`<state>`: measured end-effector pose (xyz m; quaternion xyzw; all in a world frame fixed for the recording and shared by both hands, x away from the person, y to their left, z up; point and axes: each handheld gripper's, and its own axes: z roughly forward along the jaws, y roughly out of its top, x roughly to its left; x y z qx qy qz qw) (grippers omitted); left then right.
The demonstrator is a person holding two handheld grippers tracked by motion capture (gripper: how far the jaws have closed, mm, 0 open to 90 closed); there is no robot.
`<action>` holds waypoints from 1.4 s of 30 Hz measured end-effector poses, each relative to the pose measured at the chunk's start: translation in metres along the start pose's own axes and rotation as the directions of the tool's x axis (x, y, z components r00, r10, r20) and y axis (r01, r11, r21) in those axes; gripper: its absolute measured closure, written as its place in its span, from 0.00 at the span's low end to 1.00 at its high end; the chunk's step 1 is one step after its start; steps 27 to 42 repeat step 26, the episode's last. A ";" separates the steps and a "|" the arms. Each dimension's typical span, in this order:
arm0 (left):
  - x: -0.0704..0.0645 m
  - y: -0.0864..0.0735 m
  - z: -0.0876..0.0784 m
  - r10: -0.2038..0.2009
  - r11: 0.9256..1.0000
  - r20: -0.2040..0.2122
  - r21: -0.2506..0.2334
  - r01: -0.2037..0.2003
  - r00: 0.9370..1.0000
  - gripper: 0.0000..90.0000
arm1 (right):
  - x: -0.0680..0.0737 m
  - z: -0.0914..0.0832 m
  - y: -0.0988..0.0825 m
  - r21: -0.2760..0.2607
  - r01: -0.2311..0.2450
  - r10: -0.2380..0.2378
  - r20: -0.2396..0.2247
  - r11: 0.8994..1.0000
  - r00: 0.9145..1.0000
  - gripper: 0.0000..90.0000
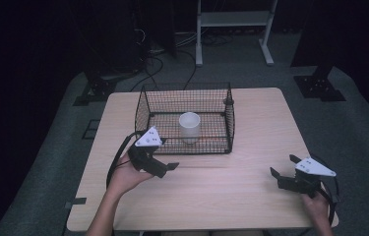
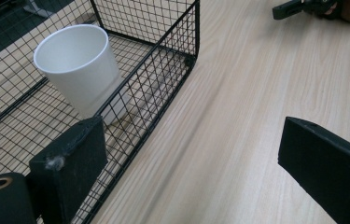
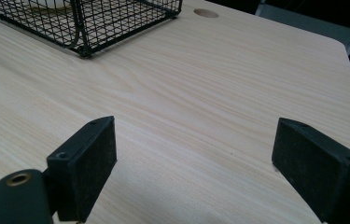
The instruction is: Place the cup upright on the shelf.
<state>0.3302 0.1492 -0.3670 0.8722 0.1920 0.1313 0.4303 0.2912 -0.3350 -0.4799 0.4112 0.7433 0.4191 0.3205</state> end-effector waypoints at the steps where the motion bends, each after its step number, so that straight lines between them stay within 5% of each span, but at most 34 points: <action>1: -0.001 -0.002 0.000 0.000 1.000 -0.001 0.000 0.000 1.000 0.08 | 0.000 0.000 0.000 0.001 -0.001 0.001 0.000 1.000 1.000 0.15; 26: -0.024 -0.054 -0.014 -0.082 0.995 -0.019 -0.060 0.081 0.996 0.08 | 0.001 0.000 0.000 0.003 0.010 -0.010 0.003 1.000 1.000 0.15; 42: -0.024 -0.054 -0.014 -0.082 0.995 -0.019 -0.060 0.081 0.996 0.08 | 0.001 0.000 0.000 0.003 0.010 -0.010 0.003 1.000 1.000 0.15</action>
